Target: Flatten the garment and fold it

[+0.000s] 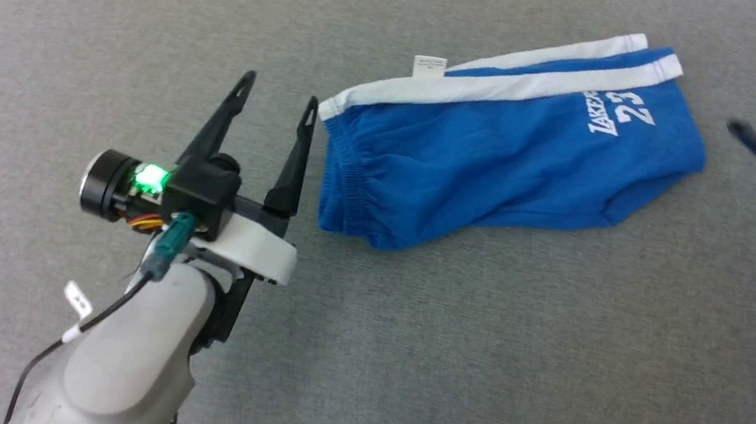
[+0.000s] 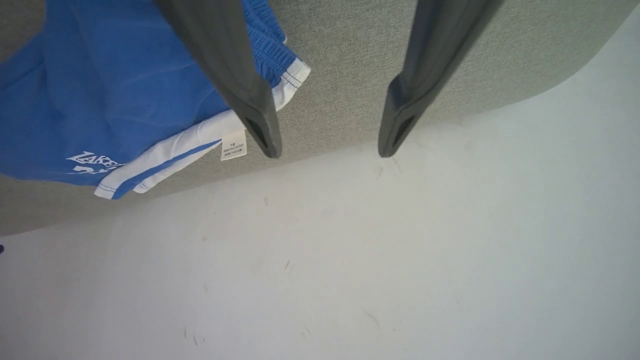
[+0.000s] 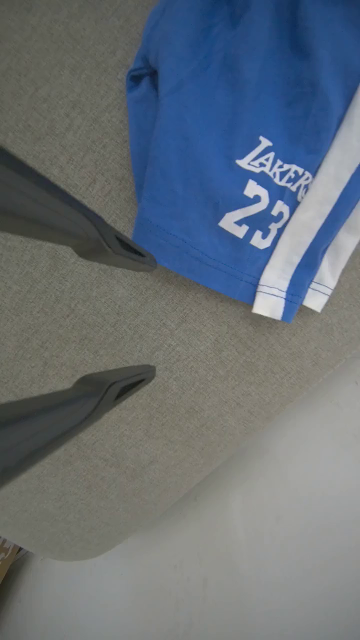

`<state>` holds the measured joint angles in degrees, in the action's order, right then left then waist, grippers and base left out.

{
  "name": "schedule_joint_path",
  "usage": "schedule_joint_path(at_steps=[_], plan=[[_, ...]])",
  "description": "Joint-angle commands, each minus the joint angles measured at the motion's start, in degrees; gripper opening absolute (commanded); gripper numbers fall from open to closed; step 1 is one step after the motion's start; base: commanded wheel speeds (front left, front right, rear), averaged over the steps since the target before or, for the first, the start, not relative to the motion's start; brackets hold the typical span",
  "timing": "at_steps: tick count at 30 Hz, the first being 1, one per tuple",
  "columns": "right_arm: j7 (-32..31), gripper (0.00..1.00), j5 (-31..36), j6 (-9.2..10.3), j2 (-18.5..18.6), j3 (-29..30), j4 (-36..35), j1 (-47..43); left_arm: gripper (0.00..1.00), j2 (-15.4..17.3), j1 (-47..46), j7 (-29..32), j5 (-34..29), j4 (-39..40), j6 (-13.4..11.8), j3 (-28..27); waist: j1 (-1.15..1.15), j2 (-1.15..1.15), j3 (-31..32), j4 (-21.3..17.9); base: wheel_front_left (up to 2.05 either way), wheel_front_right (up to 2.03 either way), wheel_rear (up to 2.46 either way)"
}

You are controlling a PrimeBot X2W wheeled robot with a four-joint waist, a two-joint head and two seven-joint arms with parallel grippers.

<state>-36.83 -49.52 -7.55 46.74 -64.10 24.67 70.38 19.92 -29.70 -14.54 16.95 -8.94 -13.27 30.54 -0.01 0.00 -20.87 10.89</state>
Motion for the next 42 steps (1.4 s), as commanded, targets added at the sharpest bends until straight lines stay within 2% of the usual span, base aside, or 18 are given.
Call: schedule_joint_path(at_steps=[1, 6, 12, 17, 18, 19, 23, 26, 31, 33, 37, 42], plan=[[-1.3, 1.00, -1.3, 0.06, 0.1, -0.6, -0.3, 0.3, 1.00, 0.3, 0.8, 0.2, 0.3, 0.7, -0.4, -0.3, 0.01, 0.00, -0.4, 1.1, 0.00, 0.00, 0.00], [-3.1, 1.00, -6.3, 0.06, -1.2, 0.9, 2.7, -1.3, 1.00, 0.2, 1.1, 0.9, 1.2, 3.0, -0.6, -0.4, 0.01, 0.00, -2.5, 3.0, 0.00, 0.00, 0.00], [-3.2, 1.00, -6.8, 0.06, -3.3, -0.4, 7.8, -5.1, 1.00, -0.5, 0.5, 0.9, 2.0, 2.9, -0.4, -0.3, 0.01, 0.00, -3.8, 4.5, 0.00, 0.00, 0.00], [-2.4, 1.00, -8.1, 0.06, -4.8, -2.2, 8.8, -8.8, 1.00, -0.2, 0.3, 1.2, 3.0, 1.8, 0.3, -0.4, 0.01, 0.00, -3.1, 4.0, 0.00, 0.00, 0.00], [-1.8, 0.64, -8.4, 0.06, -5.0, -2.4, 8.7, -9.2, 1.00, -0.1, 0.3, 1.4, 3.3, 1.6, 0.5, -0.5, 0.01, 0.00, -2.8, 3.8, 0.00, 0.00, 0.00], [-0.8, 0.00, -8.8, 0.06, -5.3, -2.4, 8.6, -9.5, 1.00, 0.3, 0.0, 1.8, 3.4, 1.3, 1.0, -0.4, 0.01, 0.00, -2.4, 3.5, 0.00, 0.00, 0.00], [4.4, 0.00, -8.6, 0.06, -5.7, -2.4, 8.7, -9.3, 1.00, 2.3, -2.2, 5.3, 4.4, 1.0, 3.7, -0.1, 0.01, 0.00, 0.0, 2.8, 0.00, 0.00, 0.00], [7.5, 0.00, -8.4, 0.06, -6.0, -2.9, 8.3, -9.1, 1.00, 4.0, -4.9, 10.5, 6.2, 1.3, 7.2, 0.5, 0.01, 0.00, 2.0, 2.5, 0.00, 0.00, 0.00], [11.0, 0.00, -8.5, 0.06, -6.4, -3.7, 8.4, -9.2, 1.00, 6.2, -9.1, 25.2, 10.7, 0.2, 13.9, 3.6, 0.01, 0.00, 4.1, 2.1, 0.00, 0.00, 0.00], [11.9, 0.00, -8.4, 0.06, -6.6, -4.2, 8.6, -9.2, 1.00, 5.9, -10.1, 30.6, 13.4, -0.2, 16.3, 4.8, 0.01, 0.00, 4.3, 2.0, 0.00, 0.00, 0.00], [13.2, 0.00, -8.3, 0.06, -7.3, -5.0, 9.0, -9.0, 1.00, 5.5, -11.4, 39.1, 17.7, -1.5, 18.7, 7.6, 0.01, 0.00, 4.0, 1.4, 0.00, 0.00, 0.00], [14.4, 0.00, -7.5, 0.06, -7.8, -6.0, 9.5, -8.0, 1.00, 4.4, -12.6, 44.4, 20.8, -4.2, 20.0, 11.0, 0.01, 0.00, 2.8, 0.6, 0.00, 0.00, 0.00]])
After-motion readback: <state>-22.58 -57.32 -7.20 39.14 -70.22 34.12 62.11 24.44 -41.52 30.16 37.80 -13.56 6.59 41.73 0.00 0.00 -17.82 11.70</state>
